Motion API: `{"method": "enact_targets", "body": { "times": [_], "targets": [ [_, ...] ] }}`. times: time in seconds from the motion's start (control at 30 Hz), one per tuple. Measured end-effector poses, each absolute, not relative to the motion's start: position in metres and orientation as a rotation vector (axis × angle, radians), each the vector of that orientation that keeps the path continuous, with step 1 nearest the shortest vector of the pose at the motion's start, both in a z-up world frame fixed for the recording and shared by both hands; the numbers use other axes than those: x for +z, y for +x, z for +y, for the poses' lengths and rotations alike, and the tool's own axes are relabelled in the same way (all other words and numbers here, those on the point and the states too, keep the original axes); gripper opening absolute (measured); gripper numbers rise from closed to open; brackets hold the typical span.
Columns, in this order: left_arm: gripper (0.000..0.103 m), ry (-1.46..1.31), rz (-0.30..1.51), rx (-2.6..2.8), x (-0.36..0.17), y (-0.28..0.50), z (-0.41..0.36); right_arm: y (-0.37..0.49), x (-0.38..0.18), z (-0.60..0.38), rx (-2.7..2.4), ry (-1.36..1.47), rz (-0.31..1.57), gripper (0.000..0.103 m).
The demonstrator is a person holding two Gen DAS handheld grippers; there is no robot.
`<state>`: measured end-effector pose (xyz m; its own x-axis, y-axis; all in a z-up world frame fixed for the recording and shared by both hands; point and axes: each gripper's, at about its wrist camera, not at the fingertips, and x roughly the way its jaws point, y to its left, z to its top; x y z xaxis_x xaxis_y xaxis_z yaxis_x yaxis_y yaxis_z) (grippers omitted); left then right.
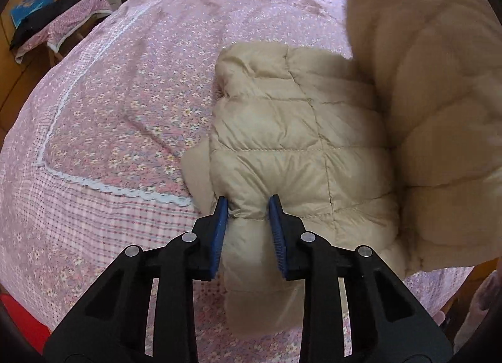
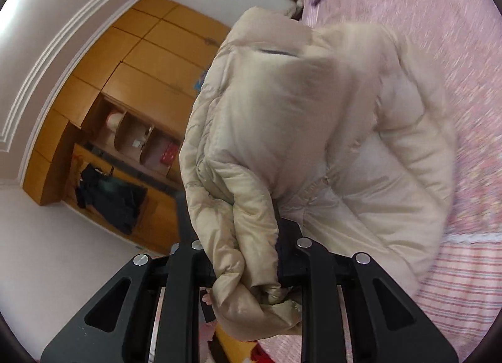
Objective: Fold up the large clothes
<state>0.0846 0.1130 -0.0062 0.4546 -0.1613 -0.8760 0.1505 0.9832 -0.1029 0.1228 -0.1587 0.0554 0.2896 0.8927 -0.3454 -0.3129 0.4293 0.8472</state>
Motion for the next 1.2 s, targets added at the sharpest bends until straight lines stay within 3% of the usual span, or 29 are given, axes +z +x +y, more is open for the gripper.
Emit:
{"method": "enact_targets", "body": {
  "times": [0.3,0.67,0.73,0.87,1.0,1.2],
  "targets": [
    [0.031,-0.061,1.095,-0.214,0.003,0.070,0.143,0.140,0.006,-0.086,0.871,0.622,1.150,0.022],
    [0.031,-0.068,1.079,-0.082,0.010,0.055,0.191,0.136,0.001,-0.055,0.843,0.488,1.170,0.021],
    [0.031,-0.084,1.069,-0.072,0.013,0.053,0.197,0.129,0.012,-0.060,0.845,0.478,1.144,0.027],
    [0.050,-0.077,1.043,-0.062,0.021,0.052,0.199,0.117,0.029,-0.065,0.818,0.441,1.103,0.036],
    [0.059,-0.070,1.012,-0.078,0.033,0.054,0.192,0.103,0.042,-0.076,0.818,0.431,1.044,0.065],
    [0.072,-0.065,0.953,-0.106,0.061,0.054,0.177,0.079,0.056,-0.091,0.807,0.413,0.991,0.067]
  ]
}}
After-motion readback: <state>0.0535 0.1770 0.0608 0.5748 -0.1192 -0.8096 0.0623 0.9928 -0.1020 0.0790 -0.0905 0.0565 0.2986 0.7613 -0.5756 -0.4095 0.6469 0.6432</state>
